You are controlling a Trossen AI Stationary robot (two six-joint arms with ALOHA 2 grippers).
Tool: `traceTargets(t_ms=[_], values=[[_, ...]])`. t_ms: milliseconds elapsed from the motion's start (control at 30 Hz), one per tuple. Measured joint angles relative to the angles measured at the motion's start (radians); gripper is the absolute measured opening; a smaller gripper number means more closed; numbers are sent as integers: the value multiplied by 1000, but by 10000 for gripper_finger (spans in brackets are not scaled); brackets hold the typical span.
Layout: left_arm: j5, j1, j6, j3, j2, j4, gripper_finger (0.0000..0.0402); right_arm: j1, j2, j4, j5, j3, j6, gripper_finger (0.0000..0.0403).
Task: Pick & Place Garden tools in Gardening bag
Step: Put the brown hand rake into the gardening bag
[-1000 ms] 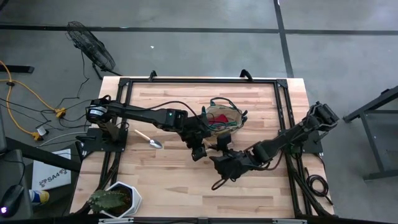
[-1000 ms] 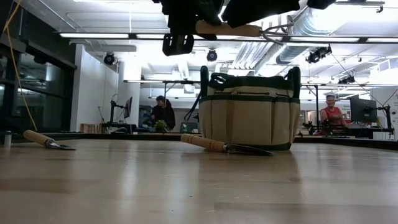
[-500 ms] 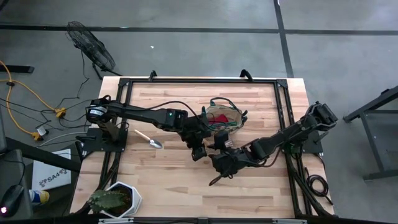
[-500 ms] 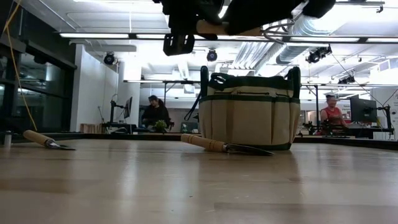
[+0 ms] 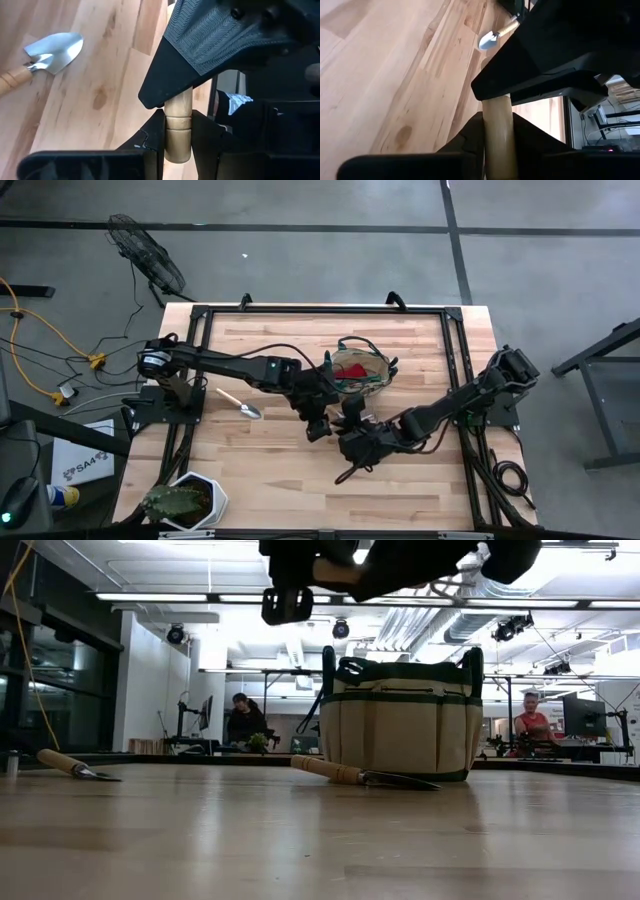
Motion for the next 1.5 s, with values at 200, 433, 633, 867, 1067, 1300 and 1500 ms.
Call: traceTargets(t_ms=[200, 433, 633, 867, 1067, 1300, 1500], values=[[-4, 0, 27, 0, 0, 2, 58, 0, -1, -4, 2, -1, 62, 59], [-21, 1, 102, 0, -6, -24, 130, -1, -5, -33, 15, -1, 158, 56], [-127, 2, 179, -1, -44, -98, 172, -7, -22, -136, 77, 1, 274, 56], [-320, -9, 321, -2, -111, -184, 175, -6, -67, -242, 134, -32, 438, 56], [-462, -42, 422, 1, -135, -175, 176, -6, -225, -34, 128, -235, 488, 56], [-568, -94, 536, -2, -136, -53, 177, 14, -454, 572, 60, -570, 349, 56], [-565, -91, 628, -2, -135, 189, 177, 13, -503, 1063, -46, -763, 216, 56]])
